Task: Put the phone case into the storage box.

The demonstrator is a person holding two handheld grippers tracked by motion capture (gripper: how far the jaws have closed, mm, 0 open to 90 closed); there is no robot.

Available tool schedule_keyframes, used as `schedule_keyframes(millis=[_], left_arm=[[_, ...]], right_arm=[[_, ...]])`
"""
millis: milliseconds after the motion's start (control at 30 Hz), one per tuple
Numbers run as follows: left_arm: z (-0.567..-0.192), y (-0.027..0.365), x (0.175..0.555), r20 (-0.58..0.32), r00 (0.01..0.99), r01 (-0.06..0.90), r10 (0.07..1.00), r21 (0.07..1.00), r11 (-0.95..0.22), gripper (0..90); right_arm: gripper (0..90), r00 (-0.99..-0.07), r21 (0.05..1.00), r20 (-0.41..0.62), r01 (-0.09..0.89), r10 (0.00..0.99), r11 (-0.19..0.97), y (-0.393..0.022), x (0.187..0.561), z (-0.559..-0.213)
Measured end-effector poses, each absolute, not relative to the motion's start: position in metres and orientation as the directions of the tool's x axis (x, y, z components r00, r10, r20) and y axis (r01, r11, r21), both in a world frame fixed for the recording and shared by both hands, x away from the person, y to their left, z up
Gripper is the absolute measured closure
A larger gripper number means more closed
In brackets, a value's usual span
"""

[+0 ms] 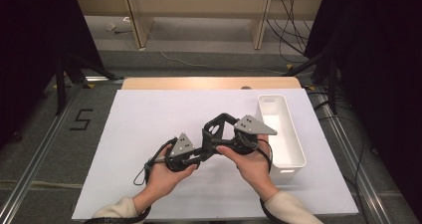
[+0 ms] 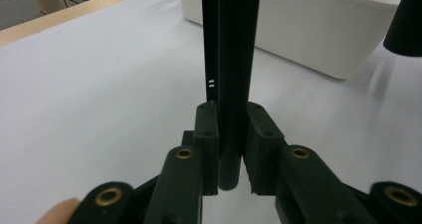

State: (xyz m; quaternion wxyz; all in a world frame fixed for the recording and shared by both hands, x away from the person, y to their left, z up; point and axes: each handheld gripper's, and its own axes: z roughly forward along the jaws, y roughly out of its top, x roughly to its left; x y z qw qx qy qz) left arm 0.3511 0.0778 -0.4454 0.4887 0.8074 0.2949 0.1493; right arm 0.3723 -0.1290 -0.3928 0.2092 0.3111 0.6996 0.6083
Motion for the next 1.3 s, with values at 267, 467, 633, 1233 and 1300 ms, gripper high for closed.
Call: schedule_keyframes(millis=[267, 467, 633, 1233, 1300], left_arm=[[-0.437, 0.088, 0.347, -0.038, 0.783, 0.285, 0.621, 0.909, -0.304, 23.5], [-0.432, 0.098, 0.347, -0.027, 0.774, 0.275, 0.633, 0.914, -0.297, 4.6], [-0.43, 0.109, 0.346, -0.026, 0.767, 0.269, 0.641, 0.92, -0.284, 0.0], [-0.428, 0.139, 0.341, -0.029, 0.732, 0.263, 0.681, 0.934, -0.243, 0.0], [-0.428, 0.142, 0.341, -0.028, 0.728, 0.265, 0.685, 0.933, -0.243, 0.0]], right_arm=[[14.9, -0.696, 0.986, 0.093, 0.166, 0.712, 0.033, -0.141, 0.375, -0.382], [14.9, -0.675, 0.987, 0.095, 0.158, 0.732, 0.018, -0.152, 0.377, -0.376], [14.9, -0.668, 0.988, 0.096, 0.153, 0.738, 0.01, -0.156, 0.378, -0.374], [14.9, -0.649, 0.989, 0.098, 0.15, 0.754, 0.001, -0.163, 0.379, -0.369], [14.9, -0.648, 0.989, 0.097, 0.15, 0.755, 0.002, -0.164, 0.379, -0.368]])
